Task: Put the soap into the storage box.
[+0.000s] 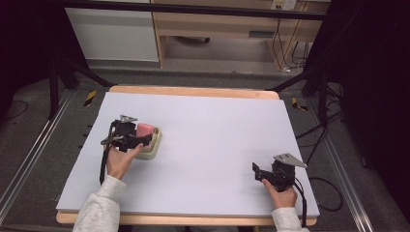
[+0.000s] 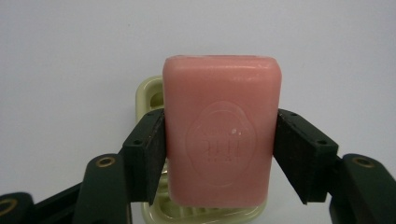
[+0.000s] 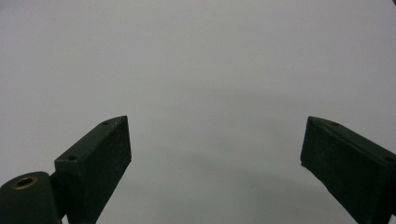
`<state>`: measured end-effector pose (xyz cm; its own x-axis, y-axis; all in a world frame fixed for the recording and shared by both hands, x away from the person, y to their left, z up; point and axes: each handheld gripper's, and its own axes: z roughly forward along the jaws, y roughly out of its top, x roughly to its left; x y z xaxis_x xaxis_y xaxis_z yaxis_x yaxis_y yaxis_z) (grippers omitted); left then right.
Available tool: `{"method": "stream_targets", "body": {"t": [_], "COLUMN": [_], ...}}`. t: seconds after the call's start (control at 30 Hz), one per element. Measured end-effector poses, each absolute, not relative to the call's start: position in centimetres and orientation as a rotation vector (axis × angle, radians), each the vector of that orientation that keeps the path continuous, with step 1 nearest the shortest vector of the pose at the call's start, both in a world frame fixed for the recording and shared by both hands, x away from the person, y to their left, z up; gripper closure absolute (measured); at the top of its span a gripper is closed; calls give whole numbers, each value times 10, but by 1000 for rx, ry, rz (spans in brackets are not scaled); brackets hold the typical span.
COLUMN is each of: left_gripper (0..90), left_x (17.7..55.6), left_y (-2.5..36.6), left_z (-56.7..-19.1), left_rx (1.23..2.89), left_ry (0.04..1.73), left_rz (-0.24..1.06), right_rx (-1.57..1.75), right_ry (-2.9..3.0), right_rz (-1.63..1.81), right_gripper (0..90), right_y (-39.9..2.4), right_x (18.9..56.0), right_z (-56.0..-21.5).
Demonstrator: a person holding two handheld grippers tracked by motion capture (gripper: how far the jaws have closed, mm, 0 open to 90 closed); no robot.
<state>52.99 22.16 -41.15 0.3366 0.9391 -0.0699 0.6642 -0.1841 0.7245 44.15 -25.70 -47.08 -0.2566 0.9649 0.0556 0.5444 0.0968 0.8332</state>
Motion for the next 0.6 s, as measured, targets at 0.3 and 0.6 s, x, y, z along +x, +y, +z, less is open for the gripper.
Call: {"method": "stream_targets", "body": {"t": [0.3, 0.6], "left_gripper": [369, 370], "left_x": [533, 538], "left_y": [223, 220], "left_z": [-420, -428], "left_rx": [1953, 1977], "left_ry": [1429, 1449], "left_rz": [513, 504], "right_rx": [1474, 1473], "right_ry": [1860, 1862], "right_rz": [1052, 1053], "right_gripper": [89, 89], "right_y": [-257, -257], "right_x": [442, 442], "right_z": [-471, -471]}}
